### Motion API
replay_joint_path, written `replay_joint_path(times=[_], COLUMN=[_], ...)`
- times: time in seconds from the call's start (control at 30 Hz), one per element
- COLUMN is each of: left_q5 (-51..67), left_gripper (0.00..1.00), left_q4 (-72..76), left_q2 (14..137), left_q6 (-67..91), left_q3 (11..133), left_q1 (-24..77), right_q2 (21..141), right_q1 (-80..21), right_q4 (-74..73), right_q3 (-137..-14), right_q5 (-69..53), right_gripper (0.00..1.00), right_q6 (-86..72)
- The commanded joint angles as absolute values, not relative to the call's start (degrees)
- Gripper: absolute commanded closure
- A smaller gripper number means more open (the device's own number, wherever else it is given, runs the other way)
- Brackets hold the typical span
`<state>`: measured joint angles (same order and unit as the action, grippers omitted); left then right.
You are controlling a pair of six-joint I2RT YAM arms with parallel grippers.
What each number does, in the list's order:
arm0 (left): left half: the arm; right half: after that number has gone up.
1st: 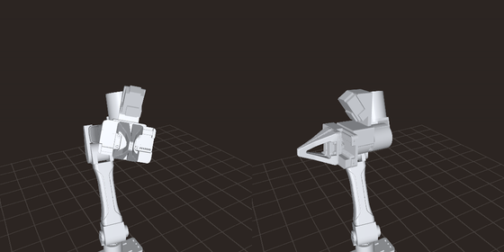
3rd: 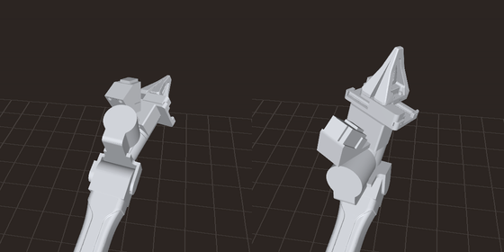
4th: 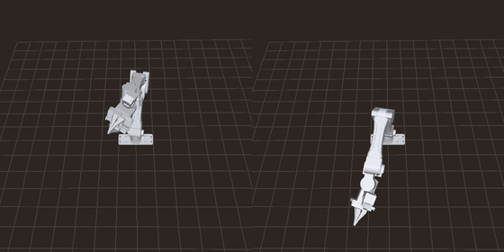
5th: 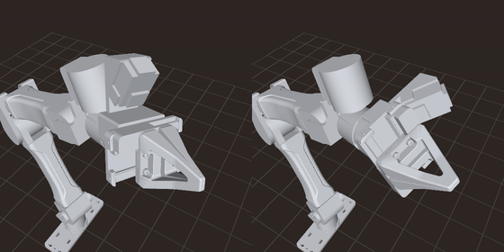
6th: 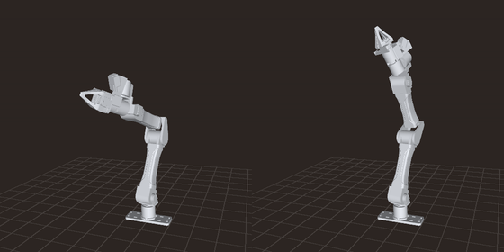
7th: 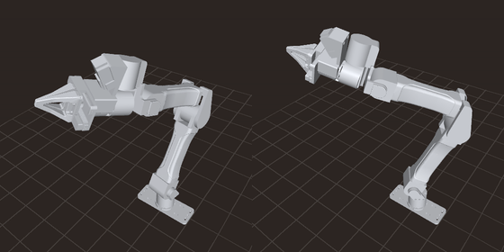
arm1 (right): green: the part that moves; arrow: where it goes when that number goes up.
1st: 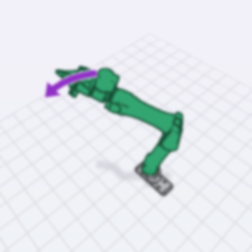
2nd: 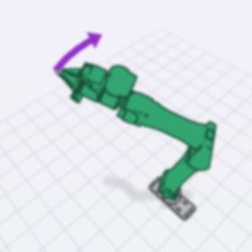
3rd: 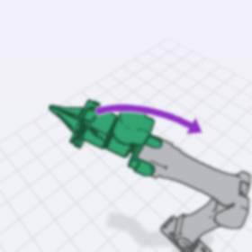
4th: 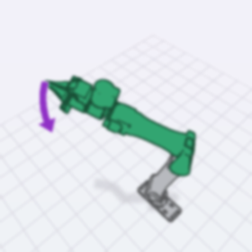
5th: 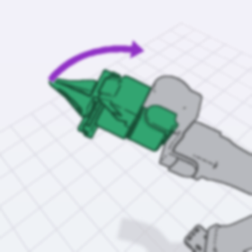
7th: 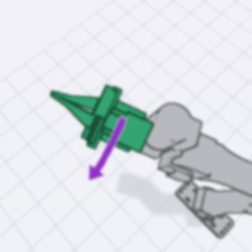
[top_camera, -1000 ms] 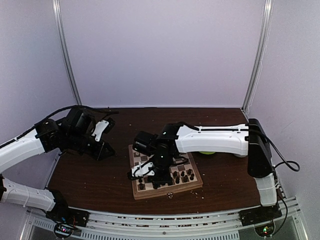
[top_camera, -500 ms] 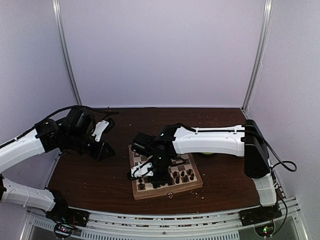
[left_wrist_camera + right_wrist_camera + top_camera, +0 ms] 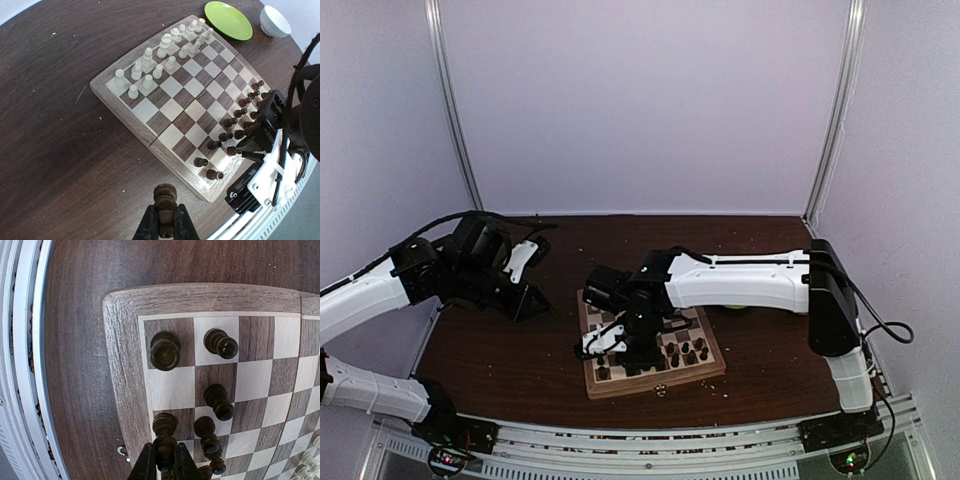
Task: Set up the chess pieces on the board
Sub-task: Place the bishop on f8, then place the knight at g8.
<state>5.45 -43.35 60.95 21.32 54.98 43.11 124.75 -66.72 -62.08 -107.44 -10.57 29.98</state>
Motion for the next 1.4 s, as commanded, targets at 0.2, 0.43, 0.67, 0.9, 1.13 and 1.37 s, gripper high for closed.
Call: replay_joint_path(times=[0.2, 0.43, 0.67, 0.9, 1.13, 1.37], left_q5=[7.13, 8.5, 13.26, 12.96, 6.92, 3.22], left_gripper=[1.0, 1.0, 1.0, 1.0, 1.0, 1.0], left_q4=[-41.11, -41.52, -48.61, -51.33, -54.58, -59.05], left_q2=[60.02, 59.11, 60.18, 66.64, 80.64, 92.46], left_q6=[20.65, 20.21, 17.38, 15.16, 9.62, 5.47], left_q3=[54.62, 55.61, 61.14, 65.68, 73.38, 81.36], left_q1=[42.76, 42.74, 44.51, 52.8, 60.57, 64.33], right_q2=[125.55, 120.19, 106.86, 86.64, 73.27, 70.11], right_q1=[-66.21, -66.12, -64.42, -51.5, -34.0, -23.9], right_q4=[-62.74, -63.06, -62.18, -50.96, -37.44, -34.51], right_q3=[-108.8, -109.27, -103.41, -83.08, -65.23, -61.66], right_q5=[-8.59, -8.7, -9.8, -16.9, -24.67, -29.4], right_gripper=[0.83, 0.69, 0.67, 0.62, 0.56, 0.53], right_q6=[28.84, 28.72, 29.62, 30.13, 25.06, 23.22])
